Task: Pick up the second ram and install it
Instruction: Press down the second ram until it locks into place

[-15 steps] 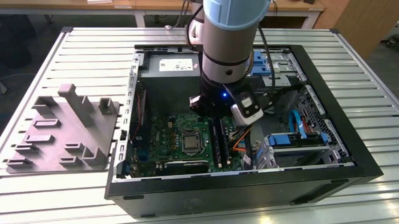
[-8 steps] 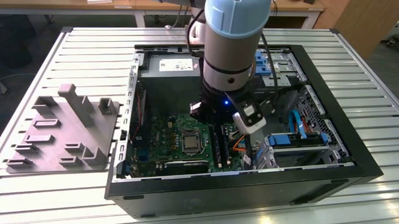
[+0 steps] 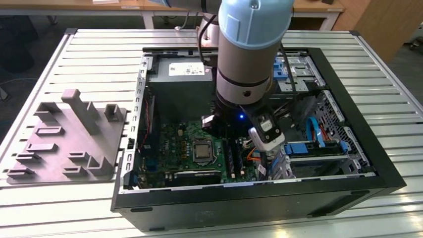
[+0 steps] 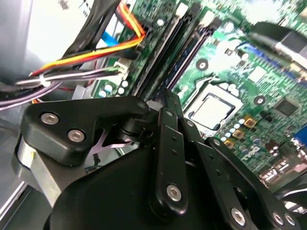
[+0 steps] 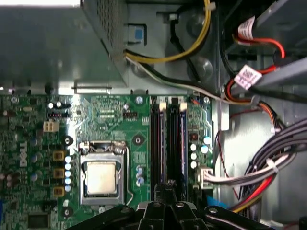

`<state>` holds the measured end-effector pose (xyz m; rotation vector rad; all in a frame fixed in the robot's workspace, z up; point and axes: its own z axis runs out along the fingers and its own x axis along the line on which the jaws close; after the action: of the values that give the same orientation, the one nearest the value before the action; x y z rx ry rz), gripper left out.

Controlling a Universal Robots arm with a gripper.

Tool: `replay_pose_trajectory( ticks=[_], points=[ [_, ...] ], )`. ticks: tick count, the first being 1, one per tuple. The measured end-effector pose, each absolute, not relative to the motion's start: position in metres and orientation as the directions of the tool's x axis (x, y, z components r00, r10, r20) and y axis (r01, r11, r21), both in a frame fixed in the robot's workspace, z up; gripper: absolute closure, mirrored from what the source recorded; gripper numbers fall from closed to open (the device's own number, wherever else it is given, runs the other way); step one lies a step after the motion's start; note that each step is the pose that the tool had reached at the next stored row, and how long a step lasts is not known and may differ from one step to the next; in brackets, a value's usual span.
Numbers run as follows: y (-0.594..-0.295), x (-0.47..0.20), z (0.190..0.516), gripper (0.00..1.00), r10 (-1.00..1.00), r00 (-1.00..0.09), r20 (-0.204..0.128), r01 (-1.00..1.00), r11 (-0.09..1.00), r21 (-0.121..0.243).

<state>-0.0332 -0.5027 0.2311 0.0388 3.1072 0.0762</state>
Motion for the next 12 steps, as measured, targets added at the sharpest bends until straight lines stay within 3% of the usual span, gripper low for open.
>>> replay_pose_trajectory(
  ticks=[12],
  points=[
    [-0.52, -0.033, 0.231, 0.9, 0.026, -0.999, -0.033, 0.024, 0.998, 0.049]
  ],
)
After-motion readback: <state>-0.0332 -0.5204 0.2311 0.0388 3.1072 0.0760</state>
